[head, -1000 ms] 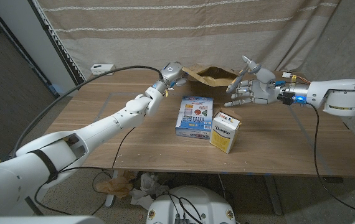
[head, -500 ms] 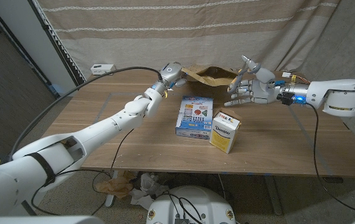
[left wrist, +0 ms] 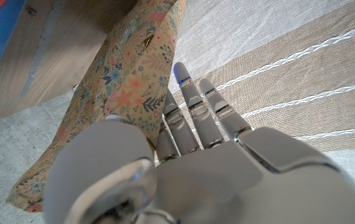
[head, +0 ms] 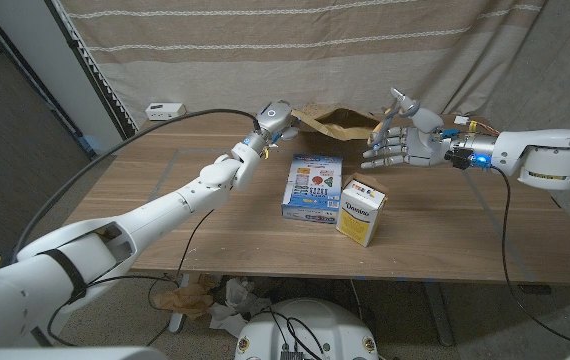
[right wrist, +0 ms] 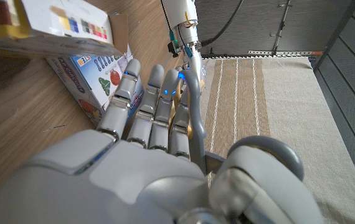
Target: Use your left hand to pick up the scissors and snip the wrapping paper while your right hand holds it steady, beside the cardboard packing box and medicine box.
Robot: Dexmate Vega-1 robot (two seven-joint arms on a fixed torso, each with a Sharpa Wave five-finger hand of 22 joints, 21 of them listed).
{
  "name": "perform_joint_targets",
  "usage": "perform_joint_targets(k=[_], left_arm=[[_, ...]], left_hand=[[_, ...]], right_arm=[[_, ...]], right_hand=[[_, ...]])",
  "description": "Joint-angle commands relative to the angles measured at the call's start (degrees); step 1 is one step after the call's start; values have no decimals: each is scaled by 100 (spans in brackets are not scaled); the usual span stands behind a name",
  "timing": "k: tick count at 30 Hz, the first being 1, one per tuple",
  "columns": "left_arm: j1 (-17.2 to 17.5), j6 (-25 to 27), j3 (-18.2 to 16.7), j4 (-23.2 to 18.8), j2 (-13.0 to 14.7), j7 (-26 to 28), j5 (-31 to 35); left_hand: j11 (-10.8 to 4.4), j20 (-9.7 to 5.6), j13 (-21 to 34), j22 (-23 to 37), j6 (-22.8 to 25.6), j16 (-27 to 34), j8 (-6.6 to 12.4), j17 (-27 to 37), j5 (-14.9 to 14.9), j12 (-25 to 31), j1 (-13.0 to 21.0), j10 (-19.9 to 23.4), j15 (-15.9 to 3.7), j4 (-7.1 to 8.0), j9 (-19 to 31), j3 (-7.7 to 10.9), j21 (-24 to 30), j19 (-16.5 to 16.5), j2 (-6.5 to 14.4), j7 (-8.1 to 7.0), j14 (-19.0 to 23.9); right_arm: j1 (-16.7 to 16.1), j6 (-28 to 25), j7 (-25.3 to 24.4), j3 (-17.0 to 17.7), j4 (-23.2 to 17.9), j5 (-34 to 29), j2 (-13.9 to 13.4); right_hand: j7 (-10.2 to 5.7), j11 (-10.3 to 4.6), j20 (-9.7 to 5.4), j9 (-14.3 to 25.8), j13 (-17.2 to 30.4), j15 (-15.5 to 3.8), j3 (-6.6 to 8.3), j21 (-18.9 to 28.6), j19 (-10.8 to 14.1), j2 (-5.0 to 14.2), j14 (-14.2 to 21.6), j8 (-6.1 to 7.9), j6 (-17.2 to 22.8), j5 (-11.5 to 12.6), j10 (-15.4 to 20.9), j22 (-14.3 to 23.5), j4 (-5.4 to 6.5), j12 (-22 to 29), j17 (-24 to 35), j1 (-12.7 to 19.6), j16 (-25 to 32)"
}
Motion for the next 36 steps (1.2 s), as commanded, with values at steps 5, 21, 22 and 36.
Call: perform_joint_targets(k=[5,21,22,36], left_arm=[[14,1,-22,-9,1,-87,17],[33,-22,-17,-32,3,-120,-5],[43,-19,-21,-53,12,-131,-8],[242,144,-123,-406,139,-276,24]], left_hand=[[2,-400,16,3,-18,-4,-27,15,6,16,-22,0,-633,-19,7,66,20,19,65,-10,-29],[2,-397,16,3,-19,-6,-34,15,5,16,-65,-9,-632,-39,9,99,31,12,72,-11,-40],[3,-395,16,3,-19,-3,-35,16,6,16,-72,-9,-632,-36,9,102,32,9,75,-10,-36],[3,-389,17,2,-28,-2,-44,17,6,18,-103,-10,-631,-53,9,126,42,1,78,-11,-39]], right_arm=[[75,106,-73,-119,78,7,77],[-160,172,-401,42,24,130,253],[-179,181,-387,57,20,117,257],[-432,239,-493,269,-91,47,400]], right_hand=[[97,128,42,735,-1071,396,33,24,-54,32,-390,2460,191,12,-293,-9,-98,-930,-457,-14,-430],[61,81,38,746,-2017,341,50,66,116,123,140,3821,770,38,433,-41,-180,-1653,-831,45,-663],[37,82,27,748,-2032,339,48,67,123,119,147,3836,828,38,462,-41,-184,-1663,-833,48,-672],[146,28,-35,763,-2161,208,44,83,325,132,520,3897,2263,37,1266,-63,-260,-1770,-854,131,-834]])
